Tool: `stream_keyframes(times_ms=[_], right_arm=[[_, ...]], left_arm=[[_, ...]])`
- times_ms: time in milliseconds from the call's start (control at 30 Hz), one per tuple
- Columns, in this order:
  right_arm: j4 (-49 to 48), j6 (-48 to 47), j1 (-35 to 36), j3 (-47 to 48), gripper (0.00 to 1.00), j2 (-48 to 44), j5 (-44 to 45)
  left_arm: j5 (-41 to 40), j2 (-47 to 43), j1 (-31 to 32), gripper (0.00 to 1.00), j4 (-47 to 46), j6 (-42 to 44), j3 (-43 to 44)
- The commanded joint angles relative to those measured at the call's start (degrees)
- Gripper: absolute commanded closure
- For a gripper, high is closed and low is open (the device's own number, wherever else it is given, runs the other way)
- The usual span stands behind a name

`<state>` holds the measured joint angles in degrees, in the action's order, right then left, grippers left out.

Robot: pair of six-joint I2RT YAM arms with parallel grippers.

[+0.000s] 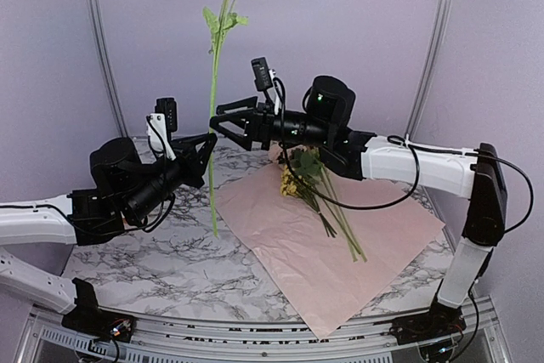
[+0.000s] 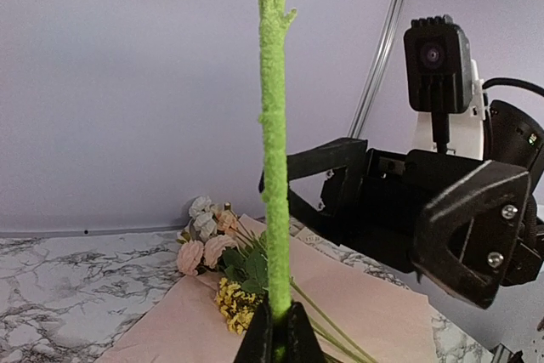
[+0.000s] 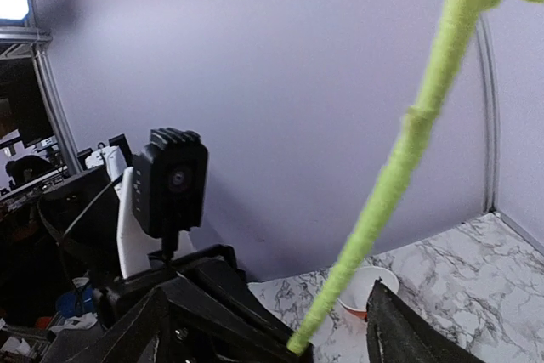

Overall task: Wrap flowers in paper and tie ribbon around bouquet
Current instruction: Pass from the left arm to the right, then place the fake flower on the flattened wrapping paper.

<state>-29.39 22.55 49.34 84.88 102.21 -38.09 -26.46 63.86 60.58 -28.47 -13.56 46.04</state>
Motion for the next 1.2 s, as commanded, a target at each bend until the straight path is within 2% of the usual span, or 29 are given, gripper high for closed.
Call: stream_keyframes(times_ms=[0, 67, 100, 167, 200, 267, 300, 367, 400, 433, 500, 600, 633, 667, 733, 767, 800, 867, 967, 1100, 1167], right_arm=[[2.2, -1.8, 3.6, 4.3, 0.25, 0.7, 1.7], [2.9, -0.4, 3.6, 4.9, 0.30, 1.5, 2.4], [3.5, -0.2, 3.6, 5.5, 0.36, 1.9, 2.1], [4.3, 0.5, 3.6, 5.8, 0.65, 2.1, 2.3], [4.7, 0.4, 3.6, 5.6, 0.68, 1.8, 2.9], [5.5, 0.0, 3.6, 4.6, 0.62, 1.0, 5.2], [5.6, 0.0, 3.6, 4.2, 0.64, 0.8, 5.8], [6.0, 0.0, 3.6, 4.3, 0.82, 0.8, 5.2], [6.6, -0.2, 3.6, 4.4, 0.96, 0.8, 5.4], [7.4, -0.2, 3.5, 4.4, 1.00, 0.7, 6.4], [11.4, -0.9, 3.1, 5.7, 1.00, 0.1, 8.3], [20.3, -1.2, -0.1, 7.3, 1.00, -2.5, 12.5], [24.1, -1.5, -2.4, 7.6, 1.00, -3.4, 13.8], [29.1, -2.7, -4.2, 8.3, 1.00, -4.0, 15.1], [43.1, -5.6, -8.0, 11.5, 1.00, -3.7, 20.2], [53.6, -6.9, -9.8, 12.9, 1.00, -3.0, 24.0], [60.1, -8.3, -11.4, 13.5, 1.00, -2.2, 27.1], [67.1, -10.3, -14.1, 11.3, 1.00, -1.4, 31.9], [69.1, -11.9, -17.5, 7.5, 1.00, 0.4, 31.9], [71.9, -13.7, -18.0, 10.7, 1.00, 6.9, 32.2], [71.6, -14.4, -18.0, 10.4, 1.00, 9.4, 34.6]], left_arm=[[2.0, 0.3, 1.2, 1.00, -5.1, 0.3, -1.3], [3.8, 0.8, 1.2, 1.00, -6.2, -0.2, -1.8], [4.3, 1.2, 1.3, 1.00, -6.2, -0.4, -1.7], [4.9, 1.5, 1.6, 1.00, -6.6, -1.7, -2.1], [5.4, 1.4, 1.7, 1.00, -7.0, -2.1, -2.4], [5.7, 1.1, 2.4, 1.00, -7.7, -1.9, -2.9], [5.7, 1.1, 2.7, 1.00, -7.7, -1.7, -3.0], [5.5, 1.3, 2.8, 1.00, -7.8, -1.7, -3.2], [5.5, 1.6, 2.8, 1.00, -7.8, -1.5, -3.2], [5.2, 1.8, 2.8, 1.00, -7.7, -1.7, -3.4], [5.3, 2.4, 2.8, 1.00, -7.8, -1.8, -3.4], [3.8, 2.6, 2.8, 0.23, -7.0, -1.3, -3.4], [2.4, 2.5, 2.8, 0.10, -6.3, -1.6, -3.6], [0.6, 2.6, 2.8, 0.03, -5.2, -1.5, -3.7], [-4.0, 3.8, 2.8, 0.01, 0.8, -1.1, -1.1], [-6.4, 4.9, 2.8, 0.01, 6.7, -1.2, 1.7], [-7.9, 6.3, 2.7, 0.01, 12.1, -1.1, 4.4], [-9.7, 8.9, 2.6, 0.01, 19.9, -1.0, 7.7], [-9.3, 13.5, 1.4, 0.01, 27.5, -3.3, 10.7], [-7.4, 18.5, -1.7, 0.01, 40.2, -11.4, 16.7], [-6.6, 19.2, -2.8, 0.01, 42.7, -13.8, 16.3]])
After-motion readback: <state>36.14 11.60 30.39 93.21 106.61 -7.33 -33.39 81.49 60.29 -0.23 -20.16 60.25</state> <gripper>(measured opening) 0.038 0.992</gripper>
